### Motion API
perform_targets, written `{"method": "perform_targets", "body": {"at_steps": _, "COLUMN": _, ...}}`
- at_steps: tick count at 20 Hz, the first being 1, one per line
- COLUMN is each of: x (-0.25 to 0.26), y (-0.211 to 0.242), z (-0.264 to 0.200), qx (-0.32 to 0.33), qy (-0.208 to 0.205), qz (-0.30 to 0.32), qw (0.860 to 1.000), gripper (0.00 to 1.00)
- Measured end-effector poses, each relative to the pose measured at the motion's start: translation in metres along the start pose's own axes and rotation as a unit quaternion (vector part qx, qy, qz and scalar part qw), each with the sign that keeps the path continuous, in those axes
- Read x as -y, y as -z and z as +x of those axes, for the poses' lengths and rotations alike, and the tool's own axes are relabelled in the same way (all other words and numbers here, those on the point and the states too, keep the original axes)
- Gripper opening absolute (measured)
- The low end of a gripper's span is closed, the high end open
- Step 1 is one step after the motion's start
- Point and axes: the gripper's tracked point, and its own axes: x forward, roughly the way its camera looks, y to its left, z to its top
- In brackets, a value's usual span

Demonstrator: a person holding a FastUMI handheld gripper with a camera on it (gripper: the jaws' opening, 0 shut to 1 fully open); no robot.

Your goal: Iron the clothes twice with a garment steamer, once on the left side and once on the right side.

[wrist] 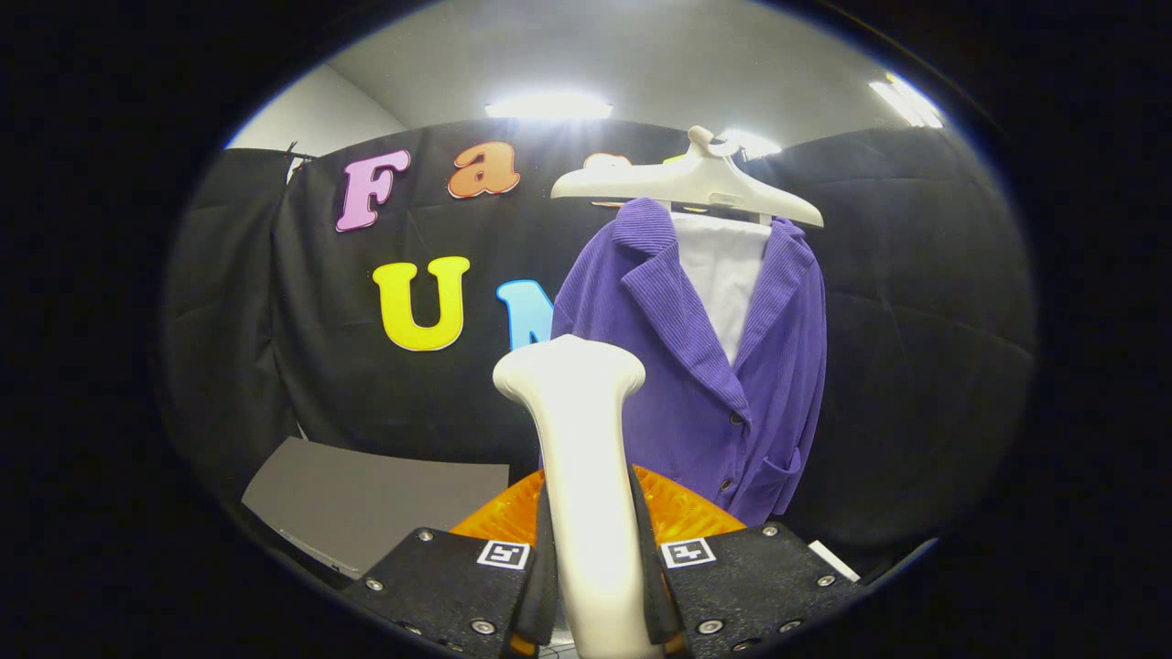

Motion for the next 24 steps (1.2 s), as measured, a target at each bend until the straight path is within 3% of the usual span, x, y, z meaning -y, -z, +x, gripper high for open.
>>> {"method": "perform_targets", "body": {"at_steps": 10, "x": 0.046, "y": -0.046, "z": 0.033, "qx": 0.050, "qy": 0.044, "qz": 0.036, "qw": 0.997, "gripper": 0.37}}
{"method": "perform_targets", "body": {"at_steps": 16, "x": 0.062, "y": -0.017, "z": 0.061, "qx": 0.020, "qy": 0.066, "qz": -0.008, "qw": 0.998, "gripper": 0.38}}
{"method": "perform_targets", "body": {"at_steps": 20, "x": 0.065, "y": -0.009, "z": 0.064, "qx": 0.033, "qy": 0.051, "qz": 0.008, "qw": 0.998, "gripper": 0.38}}
{"method": "perform_targets", "body": {"at_steps": 24, "x": 0.073, "y": 0.019, "z": 0.065, "qx": 0.012, "qy": 0.064, "qz": -0.013, "qw": 0.998, "gripper": 0.38}}
